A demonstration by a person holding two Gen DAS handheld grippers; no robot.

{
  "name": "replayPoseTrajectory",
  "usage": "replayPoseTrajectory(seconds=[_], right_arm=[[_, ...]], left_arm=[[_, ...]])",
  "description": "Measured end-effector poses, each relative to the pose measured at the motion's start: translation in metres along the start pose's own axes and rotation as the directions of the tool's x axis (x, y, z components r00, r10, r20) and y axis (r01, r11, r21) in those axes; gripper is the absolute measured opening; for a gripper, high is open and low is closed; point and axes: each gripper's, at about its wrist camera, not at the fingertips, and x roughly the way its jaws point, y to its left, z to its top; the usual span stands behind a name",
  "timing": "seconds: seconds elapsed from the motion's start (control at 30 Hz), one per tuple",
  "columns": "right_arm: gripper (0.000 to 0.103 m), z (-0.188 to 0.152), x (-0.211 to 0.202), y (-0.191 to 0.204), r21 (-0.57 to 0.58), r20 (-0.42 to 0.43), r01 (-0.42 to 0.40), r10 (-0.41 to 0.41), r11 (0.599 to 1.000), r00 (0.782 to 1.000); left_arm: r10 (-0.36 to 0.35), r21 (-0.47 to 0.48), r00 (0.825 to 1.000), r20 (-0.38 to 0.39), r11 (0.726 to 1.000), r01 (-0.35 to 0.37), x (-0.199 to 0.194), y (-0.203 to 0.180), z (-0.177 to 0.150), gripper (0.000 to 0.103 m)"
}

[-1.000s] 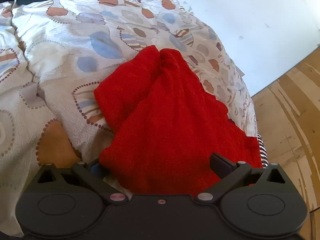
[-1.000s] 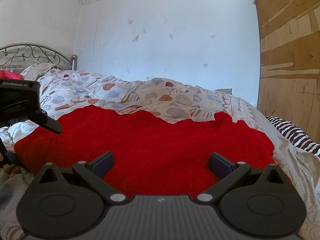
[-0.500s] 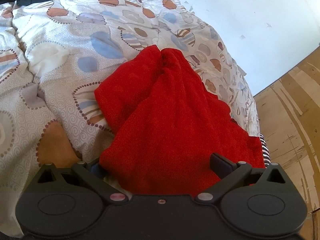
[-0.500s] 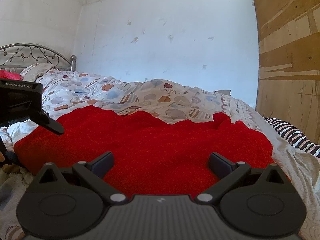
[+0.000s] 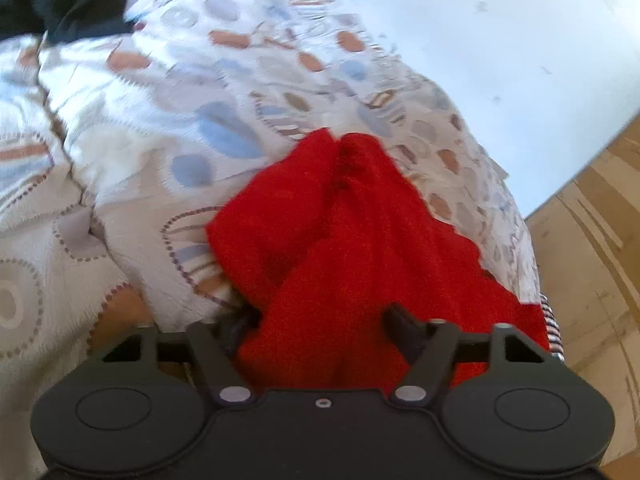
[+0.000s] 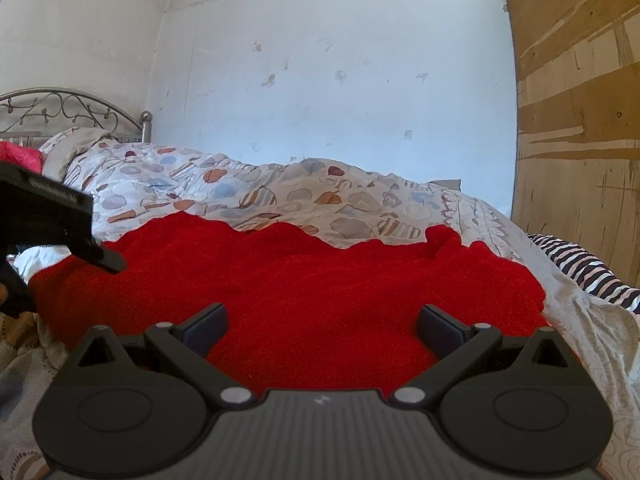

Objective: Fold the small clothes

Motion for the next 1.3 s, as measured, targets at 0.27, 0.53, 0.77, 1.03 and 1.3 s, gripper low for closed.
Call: replayPoseTrajectory(seconds=[0.27, 0.53, 0.77, 1.03, 1.3], right_arm=[[0.103, 0.014, -0.011, -0.015, 0.020, -0.027, 0.040, -0.039, 0.999, 0.999], [0.103, 0.015, -0.046, -0.043, 0.025, -0.009, 0.114, -0.114, 0.993, 0.993], [0.103, 0.016, -0.069, -0.083, 0.111, 0.015, 0.207, -0.210, 0.972, 0.978], [0.103, -0.006, -0.094, -0.138, 0.210, -0.043, 0.347, -0.346, 0.914, 0.937], [0.103, -0.032, -0.108, -0.165, 0.268, -0.114, 0.408, -0.391, 0.873, 0.913]], left_arm=[[0.004, 0.066, 0.997, 0.072, 0.998, -0.009, -0.007, -0.016, 0.005, 0.032], [-0.030, 0.308, 0.986, 0.162, 0.951, -0.022, -0.016, -0.075, 0.018, 0.023], [-0.184, 0.554, 0.975, 0.122, 0.828, 0.087, -0.011, -0.173, 0.021, 0.020], [-0.318, 0.781, 0.939, -0.128, 0.551, 0.293, 0.002, -0.280, -0.050, 0.020], [-0.274, 0.805, 0.918, -0.288, 0.450, 0.387, 0.024, -0.279, -0.109, 0.023]])
